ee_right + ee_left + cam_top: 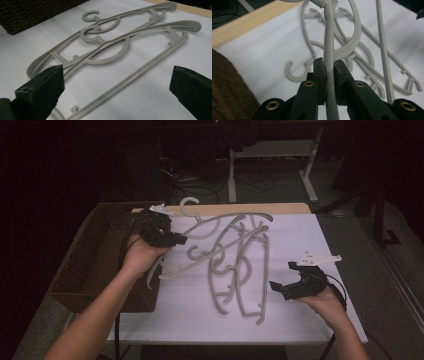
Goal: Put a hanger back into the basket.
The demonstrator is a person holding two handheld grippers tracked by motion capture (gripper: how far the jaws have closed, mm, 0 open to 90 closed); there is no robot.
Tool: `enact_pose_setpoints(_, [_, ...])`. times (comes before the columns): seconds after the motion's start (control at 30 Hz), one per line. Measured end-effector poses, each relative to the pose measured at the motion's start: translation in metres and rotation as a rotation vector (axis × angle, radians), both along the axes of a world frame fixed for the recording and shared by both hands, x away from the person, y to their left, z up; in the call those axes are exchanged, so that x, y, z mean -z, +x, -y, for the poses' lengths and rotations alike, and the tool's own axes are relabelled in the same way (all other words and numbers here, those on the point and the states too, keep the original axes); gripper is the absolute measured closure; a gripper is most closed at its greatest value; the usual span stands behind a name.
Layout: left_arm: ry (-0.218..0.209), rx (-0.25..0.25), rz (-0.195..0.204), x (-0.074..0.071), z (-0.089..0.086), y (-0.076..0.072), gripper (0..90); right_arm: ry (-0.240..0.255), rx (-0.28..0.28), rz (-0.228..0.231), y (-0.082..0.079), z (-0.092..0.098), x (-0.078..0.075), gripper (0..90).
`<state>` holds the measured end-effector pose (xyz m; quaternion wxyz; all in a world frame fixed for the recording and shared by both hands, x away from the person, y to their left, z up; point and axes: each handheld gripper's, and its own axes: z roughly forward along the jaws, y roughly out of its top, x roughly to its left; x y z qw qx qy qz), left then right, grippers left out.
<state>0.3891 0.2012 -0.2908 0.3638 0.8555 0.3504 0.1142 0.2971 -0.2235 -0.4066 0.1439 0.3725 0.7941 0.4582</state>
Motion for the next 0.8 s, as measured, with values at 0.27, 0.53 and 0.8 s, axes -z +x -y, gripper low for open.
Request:
enact_pose_setpoints(0.27, [-0.016,-0.033,0.01,-0.015,-0.061,0.008,82.5,-0.011,-0.002,-0.011,0.002,-0.002,0.004,0.0])
enact_pose_setpoints(0.53, [-0.012,-0.104,0.031,-0.02,-0.116,0.007,82.5,-0.014,0.002,-0.018,0.002,-0.003,0.006,0.0])
enact_pose_setpoints(0.8, [-0.035,-0.201,0.046,-0.021,-0.181,-0.003,82.5,-0.023,0.006,-0.025,0.003,-0.003,0.008,0.0])
